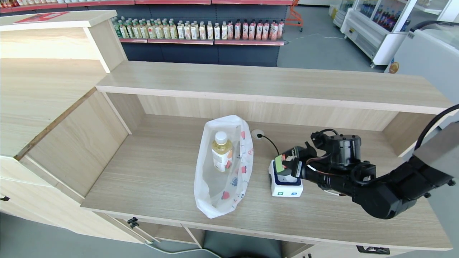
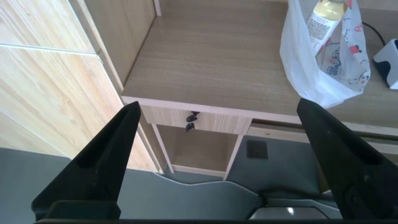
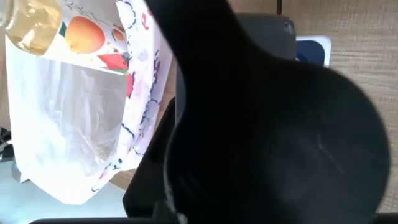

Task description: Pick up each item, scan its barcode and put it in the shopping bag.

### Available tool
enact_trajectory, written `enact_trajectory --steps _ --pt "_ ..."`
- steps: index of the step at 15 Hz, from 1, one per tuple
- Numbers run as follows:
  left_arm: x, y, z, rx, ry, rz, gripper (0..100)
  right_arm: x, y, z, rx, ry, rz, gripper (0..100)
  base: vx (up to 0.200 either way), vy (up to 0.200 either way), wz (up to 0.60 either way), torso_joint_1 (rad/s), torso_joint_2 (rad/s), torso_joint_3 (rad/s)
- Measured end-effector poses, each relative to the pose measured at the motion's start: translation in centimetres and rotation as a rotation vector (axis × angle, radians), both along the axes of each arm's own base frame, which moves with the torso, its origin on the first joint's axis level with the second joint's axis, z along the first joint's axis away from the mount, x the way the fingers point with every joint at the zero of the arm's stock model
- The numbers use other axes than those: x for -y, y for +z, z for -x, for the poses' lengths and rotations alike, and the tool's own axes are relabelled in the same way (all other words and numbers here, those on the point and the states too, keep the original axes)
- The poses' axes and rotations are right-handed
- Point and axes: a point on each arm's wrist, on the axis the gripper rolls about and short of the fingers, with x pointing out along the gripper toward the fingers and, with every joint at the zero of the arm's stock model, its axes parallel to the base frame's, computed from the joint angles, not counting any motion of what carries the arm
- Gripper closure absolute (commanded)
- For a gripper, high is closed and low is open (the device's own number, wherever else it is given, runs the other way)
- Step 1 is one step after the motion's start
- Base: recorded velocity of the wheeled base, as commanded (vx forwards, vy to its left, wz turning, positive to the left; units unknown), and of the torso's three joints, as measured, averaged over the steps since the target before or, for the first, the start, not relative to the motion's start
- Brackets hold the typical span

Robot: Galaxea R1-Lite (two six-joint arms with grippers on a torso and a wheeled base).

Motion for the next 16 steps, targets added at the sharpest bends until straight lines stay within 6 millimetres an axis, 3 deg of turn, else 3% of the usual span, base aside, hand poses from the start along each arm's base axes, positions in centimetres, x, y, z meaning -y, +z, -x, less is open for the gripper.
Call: enact_trajectory --steps 3,6,13,16 --pt "0.0 0.0 0.0 0.000 0.000 0.000 0 1.8 3.2 3.2 0.185 0.091 0.268 100 0.000 0.067 0.00 0.001 0.00 0.002" --pt "0.0 0.0 0.0 0.000 0.000 0.001 0 3.7 3.7 6.0 0.248 0.082 0.398 100 0.000 0.200 0.00 0.002 0.00 0.001" --pt "0.0 0.0 0.0 0.000 0.000 -0.001 0 3.7 4.3 6.7 0.256 0.163 0.310 100 0.000 0.200 0.00 -0.004 0.00 0.005" --pt "0.0 0.0 0.0 0.000 0.000 0.000 0 3.1 3.8 6.2 0.244 0.199 0.295 100 0.000 0.000 0.00 0.000 0.00 0.000"
